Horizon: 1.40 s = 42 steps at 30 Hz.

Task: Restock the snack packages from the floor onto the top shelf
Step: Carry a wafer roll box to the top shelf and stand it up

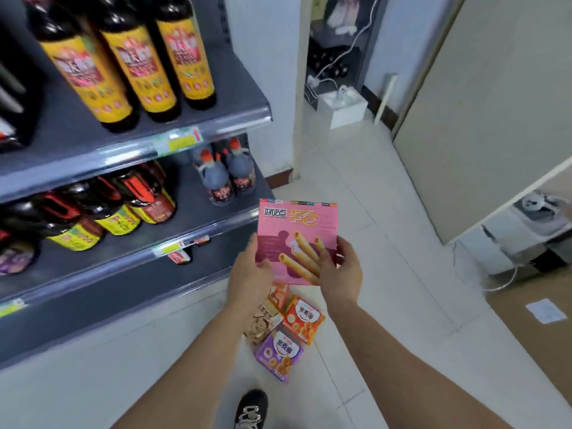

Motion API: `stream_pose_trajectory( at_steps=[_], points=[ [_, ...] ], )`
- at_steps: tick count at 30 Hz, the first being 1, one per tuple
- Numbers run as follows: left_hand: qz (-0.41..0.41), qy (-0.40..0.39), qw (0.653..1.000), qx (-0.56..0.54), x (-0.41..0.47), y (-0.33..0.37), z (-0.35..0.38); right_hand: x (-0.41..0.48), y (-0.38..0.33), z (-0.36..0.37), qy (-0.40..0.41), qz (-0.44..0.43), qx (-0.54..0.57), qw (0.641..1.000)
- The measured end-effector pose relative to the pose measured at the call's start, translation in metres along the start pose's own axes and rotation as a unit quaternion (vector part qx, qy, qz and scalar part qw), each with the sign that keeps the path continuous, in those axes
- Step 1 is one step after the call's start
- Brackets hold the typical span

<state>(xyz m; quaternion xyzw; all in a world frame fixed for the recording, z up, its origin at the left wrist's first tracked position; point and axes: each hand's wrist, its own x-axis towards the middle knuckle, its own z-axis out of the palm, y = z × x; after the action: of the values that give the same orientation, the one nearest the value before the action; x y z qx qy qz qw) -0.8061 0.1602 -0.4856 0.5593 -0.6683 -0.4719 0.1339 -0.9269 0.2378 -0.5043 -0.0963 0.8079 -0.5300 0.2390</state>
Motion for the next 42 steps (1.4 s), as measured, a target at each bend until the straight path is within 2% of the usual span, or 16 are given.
stream_pose_trajectory(
  at_steps=[8, 17, 29, 34, 42],
  points=[
    [0.008, 0.182, 0.979, -0.088, -0.069, 0.028, -0.136, -0.078, -0.114, 0.043, -0.136, -0.140, 0.008, 0.981],
    [-0.021, 0.344, 0.929, -0.136, -0.156, -0.010, -0.298, -0.221, -0.197, 0.129, -0.288, -0.266, 0.039, 0.919],
    [-0.048, 0.525, 0.838, -0.138, -0.299, -0.092, -0.484, -0.446, -0.247, 0.243, -0.438, -0.335, 0.070, 0.832],
    [-0.058, 0.571, 0.814, -0.087, -0.348, -0.121, -0.540, -0.523, -0.259, 0.279, -0.481, -0.355, 0.081, 0.797],
    [-0.096, 0.634, 0.761, -0.102, -0.396, -0.156, -0.610, -0.615, -0.280, 0.336, -0.550, -0.380, 0.077, 0.739]
  ],
)
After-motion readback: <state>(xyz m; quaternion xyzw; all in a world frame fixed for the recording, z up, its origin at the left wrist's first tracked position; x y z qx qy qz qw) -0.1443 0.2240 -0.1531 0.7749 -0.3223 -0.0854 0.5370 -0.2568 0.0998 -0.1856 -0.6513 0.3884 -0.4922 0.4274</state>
